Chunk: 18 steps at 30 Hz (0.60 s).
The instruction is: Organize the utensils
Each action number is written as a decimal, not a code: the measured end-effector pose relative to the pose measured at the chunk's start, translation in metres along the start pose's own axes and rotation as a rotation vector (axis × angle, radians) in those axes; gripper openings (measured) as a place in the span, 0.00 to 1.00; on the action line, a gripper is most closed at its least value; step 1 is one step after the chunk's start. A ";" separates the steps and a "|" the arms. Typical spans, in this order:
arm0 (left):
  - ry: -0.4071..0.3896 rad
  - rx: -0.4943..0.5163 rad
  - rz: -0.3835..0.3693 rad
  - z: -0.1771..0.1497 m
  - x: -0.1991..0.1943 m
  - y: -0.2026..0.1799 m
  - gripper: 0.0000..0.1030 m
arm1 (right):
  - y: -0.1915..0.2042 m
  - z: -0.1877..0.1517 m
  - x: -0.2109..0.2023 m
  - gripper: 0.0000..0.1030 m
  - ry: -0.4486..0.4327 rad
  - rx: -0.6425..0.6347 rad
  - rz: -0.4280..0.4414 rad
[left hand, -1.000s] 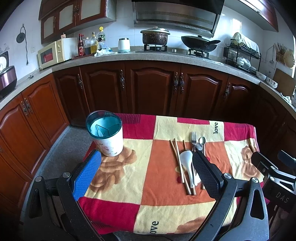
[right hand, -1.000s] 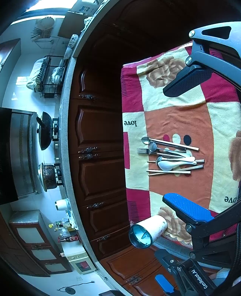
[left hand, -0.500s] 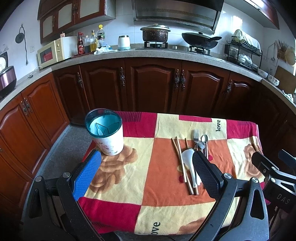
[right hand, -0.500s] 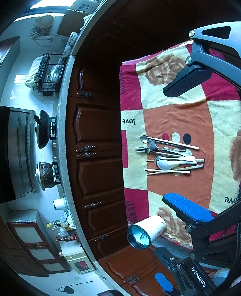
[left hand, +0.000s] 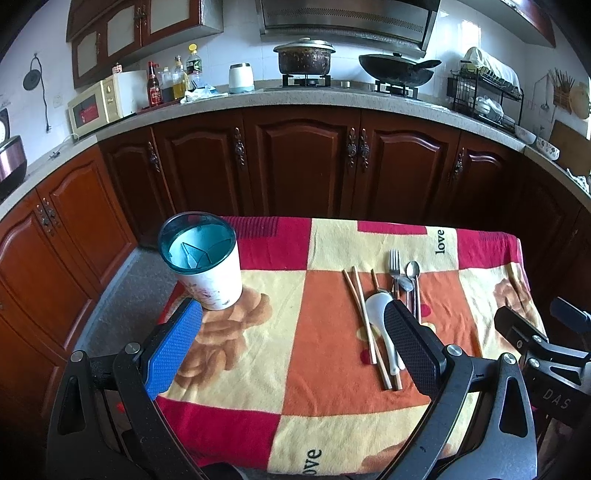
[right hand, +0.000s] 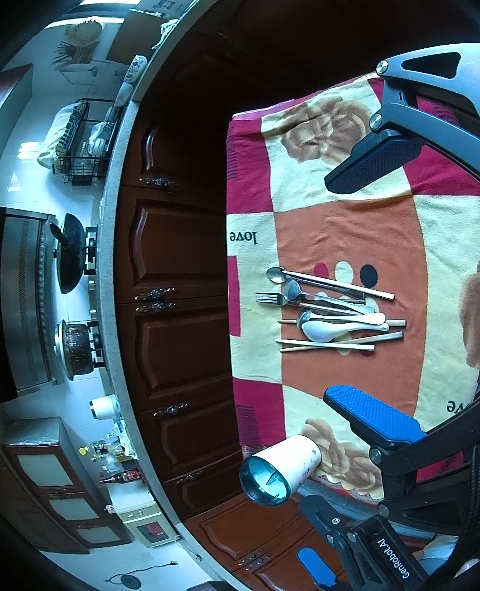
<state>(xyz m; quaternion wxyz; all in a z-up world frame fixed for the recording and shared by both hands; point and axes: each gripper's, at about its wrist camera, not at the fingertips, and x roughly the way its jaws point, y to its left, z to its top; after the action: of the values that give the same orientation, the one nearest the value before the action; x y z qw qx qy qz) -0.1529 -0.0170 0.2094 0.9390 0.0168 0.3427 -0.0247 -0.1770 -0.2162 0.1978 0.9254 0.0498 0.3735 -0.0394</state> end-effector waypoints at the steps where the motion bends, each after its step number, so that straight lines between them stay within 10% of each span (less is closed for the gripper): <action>1: 0.004 0.002 0.000 0.000 0.002 -0.001 0.97 | -0.001 0.000 0.003 1.00 0.004 0.000 0.000; 18: 0.081 -0.010 -0.018 -0.003 0.051 -0.007 0.97 | -0.009 -0.004 0.048 1.00 0.028 -0.008 0.004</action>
<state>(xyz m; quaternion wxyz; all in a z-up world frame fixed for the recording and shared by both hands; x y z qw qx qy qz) -0.1158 -0.0254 0.1740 0.9242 0.0098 0.3805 -0.0308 -0.1464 -0.2258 0.1612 0.9204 0.0476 0.3863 -0.0356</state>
